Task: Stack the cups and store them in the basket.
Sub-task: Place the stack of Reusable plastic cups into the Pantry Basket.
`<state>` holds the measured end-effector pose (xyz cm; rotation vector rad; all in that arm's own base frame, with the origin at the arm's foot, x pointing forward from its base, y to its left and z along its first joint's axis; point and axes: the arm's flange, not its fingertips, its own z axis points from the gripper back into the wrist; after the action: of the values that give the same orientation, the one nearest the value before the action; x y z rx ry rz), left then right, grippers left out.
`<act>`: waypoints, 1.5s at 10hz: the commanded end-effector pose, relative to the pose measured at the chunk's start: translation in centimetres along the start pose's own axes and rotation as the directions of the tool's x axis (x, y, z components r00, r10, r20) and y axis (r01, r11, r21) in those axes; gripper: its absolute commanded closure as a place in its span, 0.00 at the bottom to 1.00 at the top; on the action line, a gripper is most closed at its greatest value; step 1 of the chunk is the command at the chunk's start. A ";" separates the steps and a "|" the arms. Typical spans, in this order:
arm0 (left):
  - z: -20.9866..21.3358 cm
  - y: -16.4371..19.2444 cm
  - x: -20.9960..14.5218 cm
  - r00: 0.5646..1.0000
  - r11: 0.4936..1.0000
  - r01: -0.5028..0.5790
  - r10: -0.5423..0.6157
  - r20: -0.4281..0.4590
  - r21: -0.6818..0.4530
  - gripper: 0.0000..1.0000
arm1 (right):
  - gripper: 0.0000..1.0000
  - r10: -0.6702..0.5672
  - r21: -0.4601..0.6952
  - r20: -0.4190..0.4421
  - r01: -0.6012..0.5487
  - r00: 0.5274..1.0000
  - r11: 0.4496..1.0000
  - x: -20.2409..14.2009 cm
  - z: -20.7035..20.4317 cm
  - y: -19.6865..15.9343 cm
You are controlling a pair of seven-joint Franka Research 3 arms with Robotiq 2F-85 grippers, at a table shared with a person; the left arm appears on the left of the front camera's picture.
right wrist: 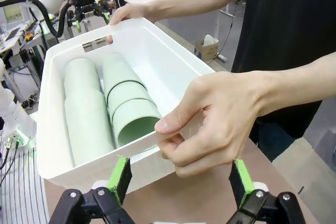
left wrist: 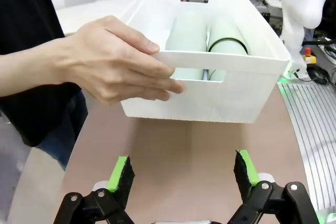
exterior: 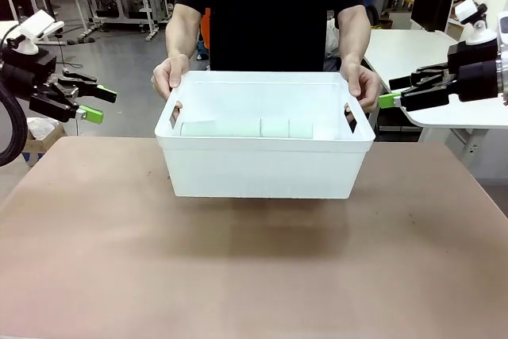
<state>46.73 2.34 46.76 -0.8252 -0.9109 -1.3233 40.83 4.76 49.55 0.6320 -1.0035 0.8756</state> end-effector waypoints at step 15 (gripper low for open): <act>0.1 -0.1 0.2 1.000 1.000 -0.006 0.006 -0.015 0.007 0.00 | 0.00 -0.017 0.003 0.006 0.017 1.000 1.000 0.2 0.0 0.0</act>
<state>46.76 2.41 46.77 -0.8204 -0.9094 -1.3229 40.83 4.76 49.55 0.6320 -1.0035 0.8756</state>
